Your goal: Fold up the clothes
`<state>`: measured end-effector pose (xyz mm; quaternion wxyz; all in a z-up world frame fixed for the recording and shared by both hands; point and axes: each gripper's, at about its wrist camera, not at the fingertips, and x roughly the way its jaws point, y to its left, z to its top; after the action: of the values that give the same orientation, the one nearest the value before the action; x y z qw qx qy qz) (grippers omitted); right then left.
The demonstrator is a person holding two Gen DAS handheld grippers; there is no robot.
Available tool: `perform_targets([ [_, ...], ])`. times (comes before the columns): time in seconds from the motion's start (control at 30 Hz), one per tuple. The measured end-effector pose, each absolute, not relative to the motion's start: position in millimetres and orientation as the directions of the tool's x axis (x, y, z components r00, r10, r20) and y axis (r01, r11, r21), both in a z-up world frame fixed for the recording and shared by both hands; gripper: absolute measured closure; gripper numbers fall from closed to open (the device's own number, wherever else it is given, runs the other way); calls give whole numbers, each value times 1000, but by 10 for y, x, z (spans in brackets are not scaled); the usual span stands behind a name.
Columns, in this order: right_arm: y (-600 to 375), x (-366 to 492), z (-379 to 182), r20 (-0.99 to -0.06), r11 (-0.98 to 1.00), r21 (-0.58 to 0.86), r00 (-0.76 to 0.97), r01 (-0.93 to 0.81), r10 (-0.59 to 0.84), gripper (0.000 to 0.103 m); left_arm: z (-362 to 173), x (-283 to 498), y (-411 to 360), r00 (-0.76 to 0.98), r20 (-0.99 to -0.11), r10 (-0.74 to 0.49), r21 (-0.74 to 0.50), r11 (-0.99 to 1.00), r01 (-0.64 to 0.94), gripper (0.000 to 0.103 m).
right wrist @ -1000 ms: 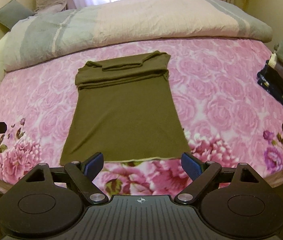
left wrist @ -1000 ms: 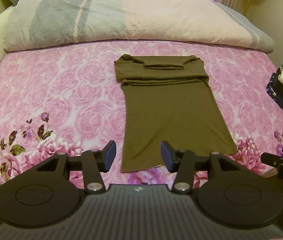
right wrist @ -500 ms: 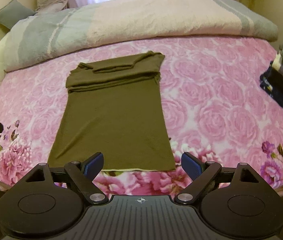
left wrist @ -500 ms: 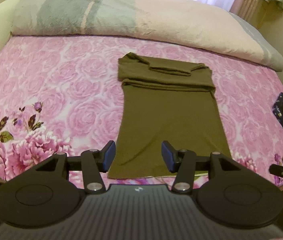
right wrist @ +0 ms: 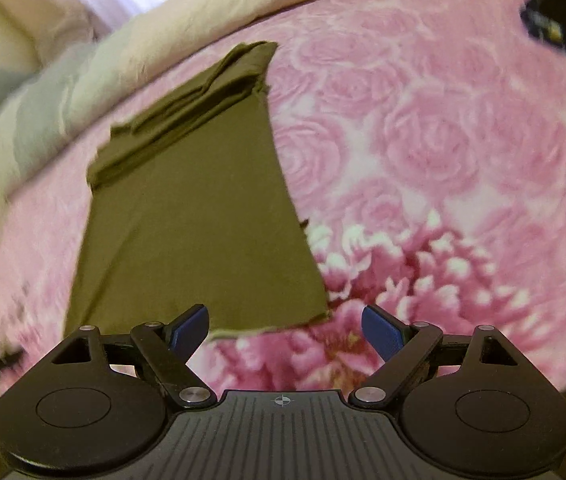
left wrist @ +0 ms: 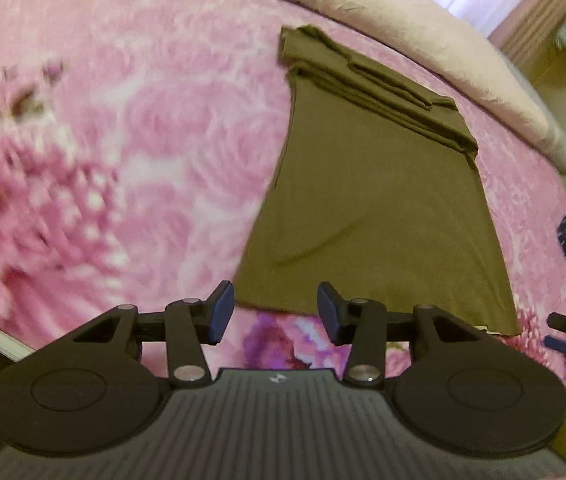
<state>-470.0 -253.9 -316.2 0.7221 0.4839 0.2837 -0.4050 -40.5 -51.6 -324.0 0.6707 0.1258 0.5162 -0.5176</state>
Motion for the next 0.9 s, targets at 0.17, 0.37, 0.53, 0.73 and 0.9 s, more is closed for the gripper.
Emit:
perform_targets([
  [0.17, -2570, -5127, -3586, -698, 78, 656, 642, 751, -317, 29, -3601, -478, -269, -105, -746, -658, -493, 440, 750, 65],
  [0.37, -2336, -5545, -3794, -543, 31, 806, 758, 592, -361, 38, -3608, -692, 247, -73, -683, -726, -615, 519, 594, 65],
  [0.53, -2211, -5671, -3743, -518, -8, 834, 777, 552, -358, 39, -3484, -758, 335, -48, -645, -762, -658, 523, 542, 63],
  [0.73, -2280, -5615, -3835, -501, -78, 856, 783, 511, -367, 39, -3618, -698, 133, -18, -650, -760, -685, 576, 445, 62],
  [0.9, -2433, -5357, -3872, -532, -99, 839, 767, 535, -359, 39, -3824, -596, -150, -10, -687, -726, -670, 629, 393, 63],
])
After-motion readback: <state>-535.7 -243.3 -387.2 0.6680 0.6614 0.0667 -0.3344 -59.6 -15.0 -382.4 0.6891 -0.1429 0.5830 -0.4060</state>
